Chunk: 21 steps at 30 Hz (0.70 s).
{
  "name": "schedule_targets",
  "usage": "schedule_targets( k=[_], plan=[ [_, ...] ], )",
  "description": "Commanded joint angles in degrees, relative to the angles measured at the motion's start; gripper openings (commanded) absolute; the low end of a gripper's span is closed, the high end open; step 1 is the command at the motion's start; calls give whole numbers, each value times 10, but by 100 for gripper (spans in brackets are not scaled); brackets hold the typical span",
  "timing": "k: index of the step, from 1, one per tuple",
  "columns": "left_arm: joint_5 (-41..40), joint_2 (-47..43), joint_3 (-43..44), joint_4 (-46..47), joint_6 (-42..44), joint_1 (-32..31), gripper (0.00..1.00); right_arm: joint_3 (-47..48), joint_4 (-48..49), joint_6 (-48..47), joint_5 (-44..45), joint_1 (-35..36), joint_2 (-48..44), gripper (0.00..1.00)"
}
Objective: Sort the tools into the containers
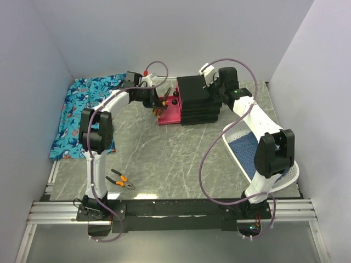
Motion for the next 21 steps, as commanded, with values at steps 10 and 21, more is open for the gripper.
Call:
schedule_targets(
  k=[10,21],
  plan=[
    [76,18,15,136,-153,-33,1,-29,-71,-8,18,-1,1,20],
    [40,34,-39,149,-227,-19,1,-44,-70,-14,25,-2,-5,20]
  ],
)
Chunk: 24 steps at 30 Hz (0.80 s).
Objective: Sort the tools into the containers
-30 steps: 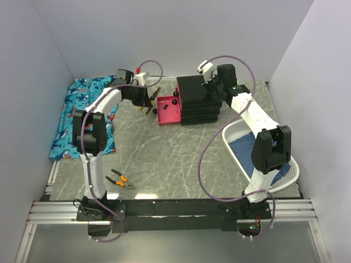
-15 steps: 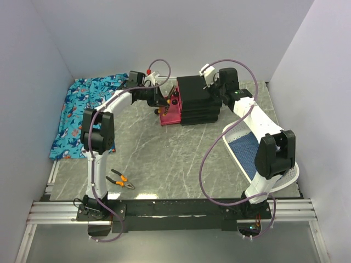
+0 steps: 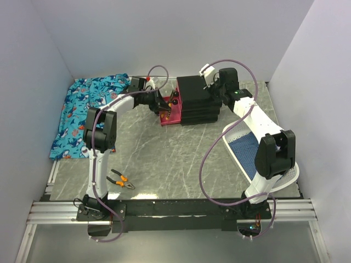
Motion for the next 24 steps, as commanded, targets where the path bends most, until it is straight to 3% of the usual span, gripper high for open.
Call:
schedule_targets(
  k=[1,7,10,12,15,20,24],
  plan=[
    [-2,5,-15,33,-42,7,1,-27,-75,-1,12,-2,8,20],
    [-61,24,13,-21,-21,-1,2,-34,-75,-5,16,-2,4,20],
    [-94,36,31,-45,0,-6,21,-35,-75,-5,18,1,4,20],
    [-106,39,44,-51,10,-10,45,-34,-76,-6,18,3,4,20],
    [-96,31,64,-48,23,-11,60,-33,-75,-6,18,4,6,20],
    [-75,0,118,-46,60,-2,67,-28,-76,-6,16,5,11,20],
    [-97,-75,97,-100,121,26,70,-28,-74,-6,15,6,7,20]
  ],
)
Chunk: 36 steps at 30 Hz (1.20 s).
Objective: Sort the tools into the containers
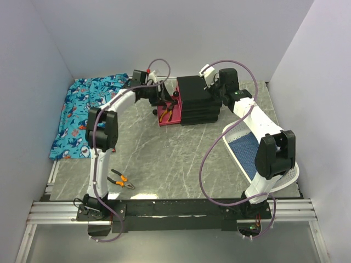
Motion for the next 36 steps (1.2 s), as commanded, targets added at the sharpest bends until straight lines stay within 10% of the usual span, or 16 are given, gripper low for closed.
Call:
schedule_targets(
  k=[1,11,17,36],
  plan=[
    [-24,-120,-8,-63,96,38,70,-25,-81,3,1,4,10,20],
    [-29,-391,-364,-385,891,178,66,-30,-83,5,-7,4,2,21],
    [-125,-512,-510,-498,1203,210,65,-31,-82,8,-13,4,4,21],
    [-201,-607,-729,-443,1370,171,60,-26,-86,5,-9,5,10,21]
  ],
)
